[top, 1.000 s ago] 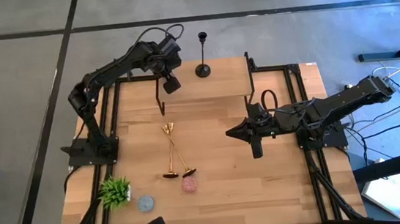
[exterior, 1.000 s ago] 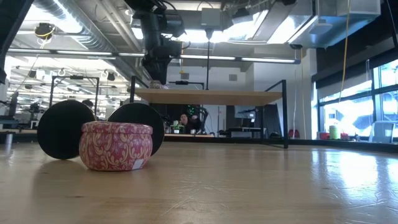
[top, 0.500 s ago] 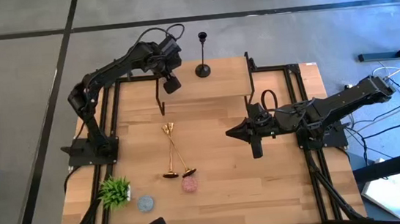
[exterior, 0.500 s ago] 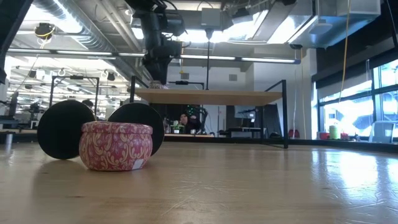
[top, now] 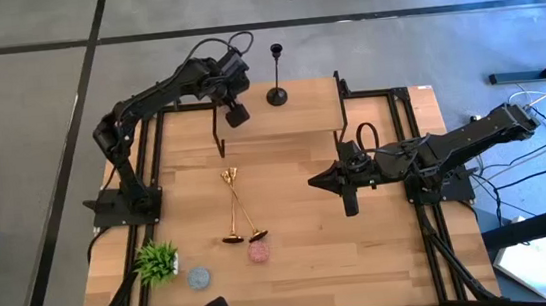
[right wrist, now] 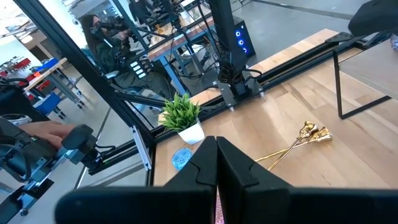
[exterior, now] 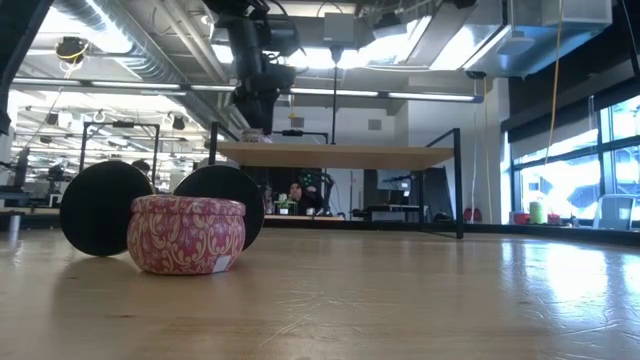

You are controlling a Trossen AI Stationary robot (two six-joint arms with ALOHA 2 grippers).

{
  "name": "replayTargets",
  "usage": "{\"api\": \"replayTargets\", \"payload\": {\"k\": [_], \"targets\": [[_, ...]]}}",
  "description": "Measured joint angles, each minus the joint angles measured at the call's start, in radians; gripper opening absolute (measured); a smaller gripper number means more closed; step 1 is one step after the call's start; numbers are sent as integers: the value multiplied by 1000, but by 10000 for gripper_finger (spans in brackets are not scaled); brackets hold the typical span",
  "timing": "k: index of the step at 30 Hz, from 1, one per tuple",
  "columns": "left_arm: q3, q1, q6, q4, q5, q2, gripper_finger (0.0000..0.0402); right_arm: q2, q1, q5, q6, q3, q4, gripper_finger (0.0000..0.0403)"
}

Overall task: Pick & Place candle stick holders
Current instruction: Put the red scented candle on the shelf, then put the right gold candle holder on the shelf

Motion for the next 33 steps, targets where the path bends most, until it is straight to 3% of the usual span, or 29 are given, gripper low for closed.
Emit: {"api": "replayTargets", "payload": {"k": [27, 33], "targets": [[3, 0, -81, 130, 34, -1, 322, 0, 0, -9, 8, 0, -12, 0], [87, -4, -74, 70, 33, -4, 322, 0, 0, -11, 10, 0, -13, 0]]}}
